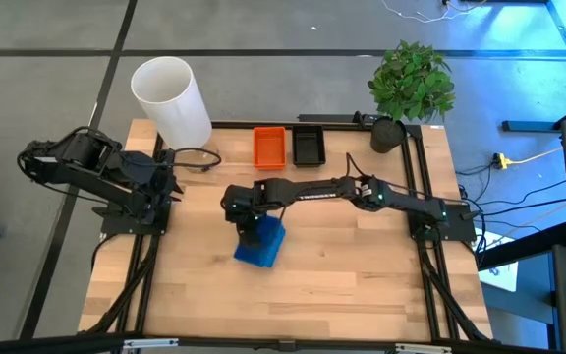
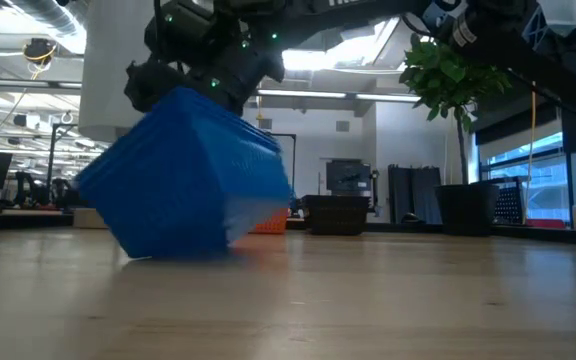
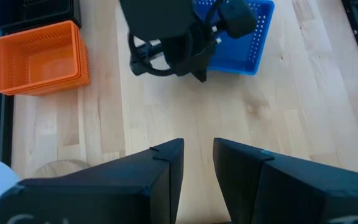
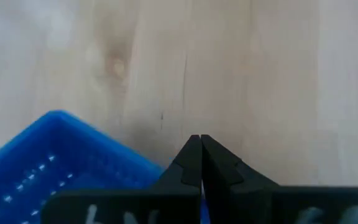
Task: Stack baskets by color
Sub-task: Move the stacked blue bins to the center of the table
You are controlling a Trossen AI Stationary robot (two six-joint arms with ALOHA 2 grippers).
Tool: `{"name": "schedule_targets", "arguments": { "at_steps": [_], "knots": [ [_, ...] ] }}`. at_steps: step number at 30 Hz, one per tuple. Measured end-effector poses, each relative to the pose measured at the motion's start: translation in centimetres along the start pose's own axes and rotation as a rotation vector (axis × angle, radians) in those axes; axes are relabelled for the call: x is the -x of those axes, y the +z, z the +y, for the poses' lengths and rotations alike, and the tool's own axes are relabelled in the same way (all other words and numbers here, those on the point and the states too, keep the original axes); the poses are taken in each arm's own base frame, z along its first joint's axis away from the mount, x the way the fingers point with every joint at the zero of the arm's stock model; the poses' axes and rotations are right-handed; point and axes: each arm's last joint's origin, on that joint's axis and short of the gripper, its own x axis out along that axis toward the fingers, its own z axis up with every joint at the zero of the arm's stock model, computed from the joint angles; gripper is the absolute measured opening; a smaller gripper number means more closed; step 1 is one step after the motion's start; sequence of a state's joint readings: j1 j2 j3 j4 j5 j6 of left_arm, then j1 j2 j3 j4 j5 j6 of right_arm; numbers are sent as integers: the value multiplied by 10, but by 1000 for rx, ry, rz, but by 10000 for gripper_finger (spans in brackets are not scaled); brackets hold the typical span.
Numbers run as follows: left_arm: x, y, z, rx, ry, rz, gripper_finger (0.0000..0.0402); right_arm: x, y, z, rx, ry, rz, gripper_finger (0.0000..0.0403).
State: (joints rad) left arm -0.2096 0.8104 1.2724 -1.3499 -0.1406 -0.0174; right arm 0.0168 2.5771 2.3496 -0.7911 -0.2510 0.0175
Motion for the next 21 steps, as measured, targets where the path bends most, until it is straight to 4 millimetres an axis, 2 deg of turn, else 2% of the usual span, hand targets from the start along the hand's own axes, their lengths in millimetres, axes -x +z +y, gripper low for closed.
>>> {"name": "schedule_targets", "arguments": {
  "at_steps": [8, 11, 17, 21],
  "knots": [
    [0, 0, 0, -1, 0, 0, 78, 20, 9, 5, 11, 2, -39, 0],
    [0, 0, 0, -1, 0, 1, 78, 42, 14, 12, 2, 27, -42, 0],
    [0, 0, 0, -1, 0, 1, 78, 96, 12, 43, -12, 59, 40, 0],
    [0, 0, 0, -2, 0, 3, 78, 105, -1, 64, -42, 93, 172, 0]
  ]
}}
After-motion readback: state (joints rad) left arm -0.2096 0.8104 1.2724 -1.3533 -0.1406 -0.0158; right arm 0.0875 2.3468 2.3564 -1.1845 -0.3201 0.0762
